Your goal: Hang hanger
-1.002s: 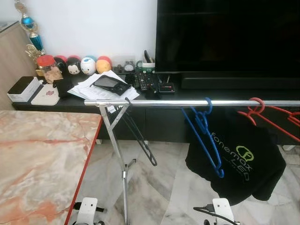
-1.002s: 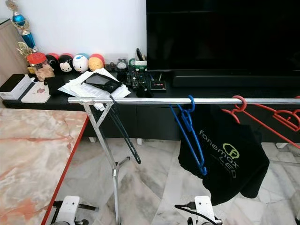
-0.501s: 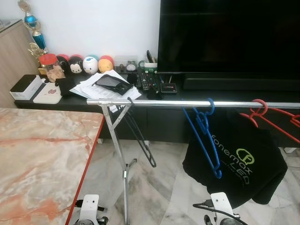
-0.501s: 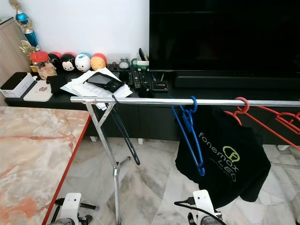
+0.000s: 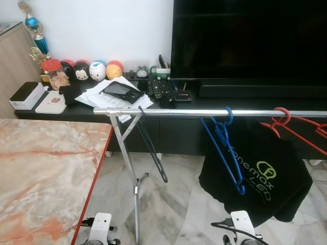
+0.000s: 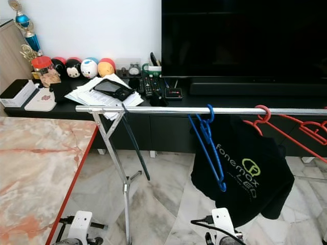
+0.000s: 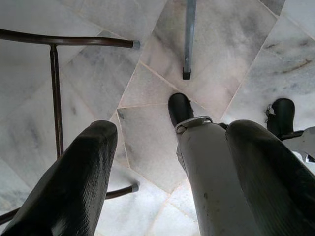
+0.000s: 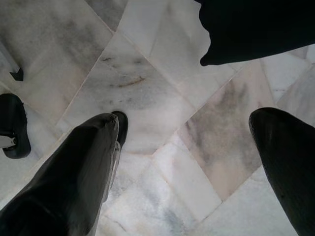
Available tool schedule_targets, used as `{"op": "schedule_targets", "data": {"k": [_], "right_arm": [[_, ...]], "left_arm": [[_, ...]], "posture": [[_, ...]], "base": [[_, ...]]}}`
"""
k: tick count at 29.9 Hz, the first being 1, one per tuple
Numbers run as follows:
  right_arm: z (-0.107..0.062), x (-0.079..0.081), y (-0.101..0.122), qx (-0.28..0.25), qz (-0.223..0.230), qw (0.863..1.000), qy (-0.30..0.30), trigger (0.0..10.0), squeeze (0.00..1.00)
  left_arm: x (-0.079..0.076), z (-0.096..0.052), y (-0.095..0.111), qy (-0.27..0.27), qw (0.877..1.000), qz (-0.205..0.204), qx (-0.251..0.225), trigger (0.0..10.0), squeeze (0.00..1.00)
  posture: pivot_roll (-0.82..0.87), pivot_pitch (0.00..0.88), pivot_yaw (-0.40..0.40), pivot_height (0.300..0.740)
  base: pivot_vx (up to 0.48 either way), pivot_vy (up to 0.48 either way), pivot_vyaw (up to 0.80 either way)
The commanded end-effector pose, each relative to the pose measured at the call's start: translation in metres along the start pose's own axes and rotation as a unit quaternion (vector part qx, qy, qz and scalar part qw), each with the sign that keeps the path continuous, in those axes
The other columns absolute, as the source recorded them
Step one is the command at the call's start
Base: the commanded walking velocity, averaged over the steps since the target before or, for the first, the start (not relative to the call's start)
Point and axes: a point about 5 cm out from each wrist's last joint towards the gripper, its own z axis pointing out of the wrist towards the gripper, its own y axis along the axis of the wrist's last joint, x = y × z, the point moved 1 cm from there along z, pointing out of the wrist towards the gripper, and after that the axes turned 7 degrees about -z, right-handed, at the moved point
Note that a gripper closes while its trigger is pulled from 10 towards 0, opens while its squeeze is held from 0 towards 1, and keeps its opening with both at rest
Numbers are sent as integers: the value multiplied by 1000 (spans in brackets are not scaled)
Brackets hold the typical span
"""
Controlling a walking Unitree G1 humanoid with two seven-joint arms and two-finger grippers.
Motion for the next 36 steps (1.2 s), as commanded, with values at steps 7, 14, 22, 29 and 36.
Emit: {"op": "schedule_targets", "data": {"k": [7,14,22,29,36], "right_arm": [[0,2,-4,3,3,1000,3,10000,0],[0,3,-4,1,2,1000,4,10000,0],[0,4,-5,1,0,1000,7,10000,0],[0,6,-6,3,-2,1000,9,10000,0],[0,4,-4,1,-1,1000,10,10000,0]], "left_arm": [[5,-1,-4,2,1000,10,8,10000,0],[5,-1,-4,0,1000,15,9,10000,0],[6,-1,-5,0,1000,17,10,10000,0],[8,-1,-6,5,1000,18,9,10000,0],[8,-1,-3,11,1000,8,2,10000,0]], "posture": [[-61,0,14,740],[-61,0,13,740],[-65,0,19,740],[-65,0,19,740],[-61,0,13,740]], "base": [[0,-371,0],[0,-374,0],[0,-380,0],[0,-325,0],[0,0,0]]}}
